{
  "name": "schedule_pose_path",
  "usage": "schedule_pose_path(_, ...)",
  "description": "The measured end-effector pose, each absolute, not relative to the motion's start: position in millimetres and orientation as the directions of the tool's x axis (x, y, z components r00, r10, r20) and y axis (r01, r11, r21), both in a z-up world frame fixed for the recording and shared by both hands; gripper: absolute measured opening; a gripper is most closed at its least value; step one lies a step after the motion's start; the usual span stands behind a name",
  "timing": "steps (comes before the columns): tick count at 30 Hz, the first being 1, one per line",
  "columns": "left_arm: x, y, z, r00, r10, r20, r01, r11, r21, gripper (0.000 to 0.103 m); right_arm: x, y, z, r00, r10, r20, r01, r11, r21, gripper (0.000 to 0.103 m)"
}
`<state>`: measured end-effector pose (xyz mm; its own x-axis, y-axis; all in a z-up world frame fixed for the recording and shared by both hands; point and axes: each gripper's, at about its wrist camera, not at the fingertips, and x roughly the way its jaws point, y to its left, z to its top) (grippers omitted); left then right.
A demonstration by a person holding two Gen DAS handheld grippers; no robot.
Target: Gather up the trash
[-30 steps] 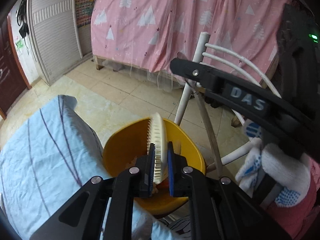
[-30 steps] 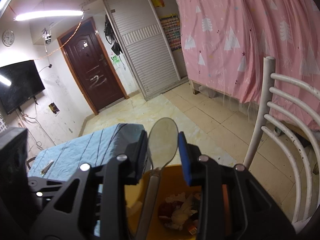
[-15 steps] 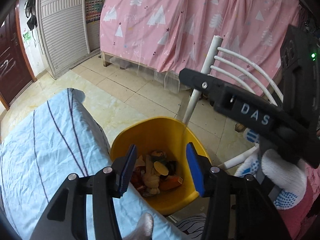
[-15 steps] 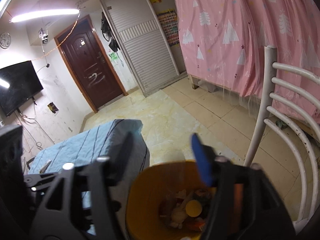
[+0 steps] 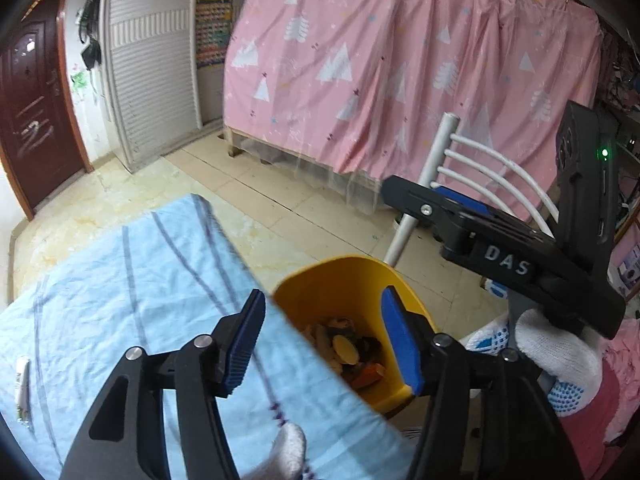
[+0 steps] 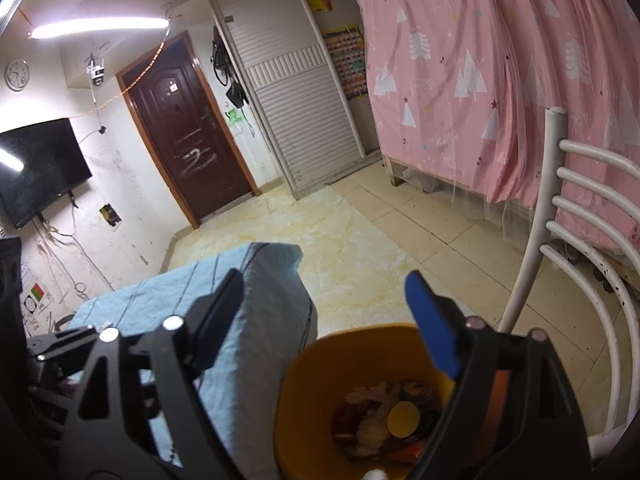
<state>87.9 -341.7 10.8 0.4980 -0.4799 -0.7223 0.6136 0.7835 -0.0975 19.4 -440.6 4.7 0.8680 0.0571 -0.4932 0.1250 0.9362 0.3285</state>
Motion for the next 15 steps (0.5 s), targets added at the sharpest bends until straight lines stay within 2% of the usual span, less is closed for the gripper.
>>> schedule_pose_path(5, 90, -307, 20, 0.569, -0.449, -0.689, 0.561, 0.824, -0.074, 0.064, 22, -421, 11, 0.878, 0.062, -0.474, 0.108, 0.94, 0.325, 0.096)
schedule_pose_path(9, 91, -276, 28, 0.629, -0.418, -0.655, 0.506, 0.86, -0.064, 0.071, 26, -397, 15, 0.877, 0.09, -0.473, 0.07, 0.948, 0.311, 0.096)
schedule_pose_path(15, 95, -225, 35, 0.702, -0.357, -0.617, 0.426, 0.904, -0.038, 0.075, 32, -362, 23, 0.876, 0.112, -0.47, 0.026, 0.96, 0.278, 0.097)
